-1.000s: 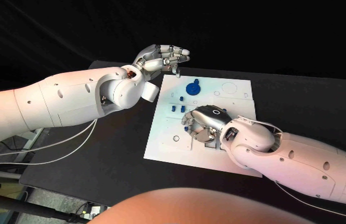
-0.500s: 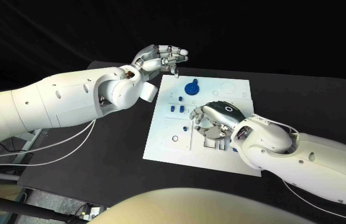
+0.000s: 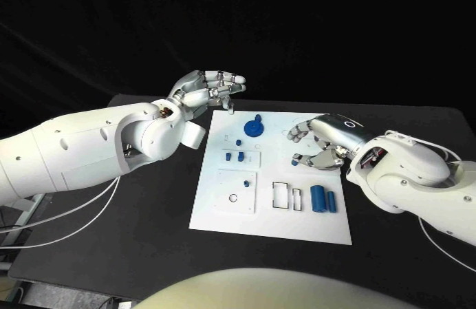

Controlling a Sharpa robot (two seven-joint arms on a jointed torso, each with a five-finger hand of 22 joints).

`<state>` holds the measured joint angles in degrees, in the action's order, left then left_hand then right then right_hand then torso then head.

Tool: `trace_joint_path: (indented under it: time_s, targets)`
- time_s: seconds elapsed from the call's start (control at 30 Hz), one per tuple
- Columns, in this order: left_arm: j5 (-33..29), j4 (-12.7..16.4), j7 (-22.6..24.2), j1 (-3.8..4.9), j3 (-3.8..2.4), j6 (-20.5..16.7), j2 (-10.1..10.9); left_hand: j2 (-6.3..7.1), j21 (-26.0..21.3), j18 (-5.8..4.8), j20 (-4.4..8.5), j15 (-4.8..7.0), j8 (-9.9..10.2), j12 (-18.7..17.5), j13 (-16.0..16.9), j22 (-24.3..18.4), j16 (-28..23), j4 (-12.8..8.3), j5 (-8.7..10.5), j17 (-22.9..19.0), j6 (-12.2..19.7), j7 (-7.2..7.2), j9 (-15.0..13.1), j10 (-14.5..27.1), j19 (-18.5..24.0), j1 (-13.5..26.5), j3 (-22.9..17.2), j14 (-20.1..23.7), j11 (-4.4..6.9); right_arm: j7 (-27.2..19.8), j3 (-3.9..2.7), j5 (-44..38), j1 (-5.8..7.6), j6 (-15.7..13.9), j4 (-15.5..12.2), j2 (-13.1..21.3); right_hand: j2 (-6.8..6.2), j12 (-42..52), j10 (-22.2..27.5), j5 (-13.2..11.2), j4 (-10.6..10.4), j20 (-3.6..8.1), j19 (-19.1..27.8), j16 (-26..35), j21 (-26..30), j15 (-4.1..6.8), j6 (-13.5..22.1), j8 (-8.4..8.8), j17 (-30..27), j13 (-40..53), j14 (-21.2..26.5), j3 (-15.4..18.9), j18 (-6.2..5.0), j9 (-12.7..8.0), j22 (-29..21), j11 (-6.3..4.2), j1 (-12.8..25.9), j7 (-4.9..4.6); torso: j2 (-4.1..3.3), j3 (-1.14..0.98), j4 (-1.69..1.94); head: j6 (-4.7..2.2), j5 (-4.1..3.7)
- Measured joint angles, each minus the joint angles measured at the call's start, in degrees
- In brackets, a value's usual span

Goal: Assemble the parts on the task board

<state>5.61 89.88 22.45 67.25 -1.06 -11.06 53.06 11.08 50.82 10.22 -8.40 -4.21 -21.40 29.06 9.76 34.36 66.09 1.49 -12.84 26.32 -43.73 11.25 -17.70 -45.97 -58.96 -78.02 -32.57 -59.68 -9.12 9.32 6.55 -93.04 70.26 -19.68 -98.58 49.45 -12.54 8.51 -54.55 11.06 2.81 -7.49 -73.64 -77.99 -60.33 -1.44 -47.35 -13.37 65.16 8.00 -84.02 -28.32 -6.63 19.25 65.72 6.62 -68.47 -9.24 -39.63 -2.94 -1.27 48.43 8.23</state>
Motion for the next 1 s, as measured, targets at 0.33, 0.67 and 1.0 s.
trace_joint_path:
  time_s: [0.33,0.67,1.0]
  targets:
    - [0.0,0.0,0.0,0.00,0.01,0.1,0.0,0.00,0.0,0.00,0.00,0.00,0.0,0.0,0.0,0.0,0.0,0.0,0.00,0.0,0.0,0.00,0.0,0.0,0.0,0.0,0.0,0.0,0.00,0.1,0.02,0.4,0.73,5.8,2.5,0.1,0.61,0.7,0.8,0.0,0.3,0.00,0.0,0.0,0.1,0.00,0.2,0.32,-0.1,-0.6,0.0,1.0,0.00,0.1,0.3,0.14,-1.7,0.16,0.01,-0.12,0.00,-0.88,-0.29]
    - [0.0,0.0,0.0,-0.01,0.01,0.2,0.0,0.00,0.0,0.00,0.00,0.00,0.0,0.2,0.1,0.0,0.0,0.0,0.00,-0.1,0.0,0.00,-0.1,0.2,0.0,0.0,0.0,0.0,0.21,0.2,0.26,0.1,-0.02,8.4,5.6,-2.8,2.53,3.2,-0.9,-0.4,0.1,0.01,-1.1,0.0,-1.1,0.00,-1.0,0.32,-0.1,-1.1,0.0,0.8,-0.01,0.5,1.3,-0.05,-3.7,-0.76,-0.07,-0.04,0.14,-0.55,-0.34]
    - [0.0,0.0,0.0,-0.01,0.01,0.2,0.0,0.00,0.0,0.00,0.00,0.00,0.0,0.2,0.1,0.0,0.0,0.0,0.00,-0.1,0.0,0.00,-0.1,0.2,0.0,0.0,0.0,0.0,0.21,0.2,0.42,0.1,-0.66,9.8,7.3,-4.6,3.49,4.4,-6.5,-2.1,-0.4,0.72,-3.0,-0.9,-4.1,0.01,-5.1,-0.03,1.3,-2.5,0.0,-3.6,-0.01,1.1,3.9,-0.98,-3.8,0.08,-0.10,0.00,0.12,-0.25,-0.13]
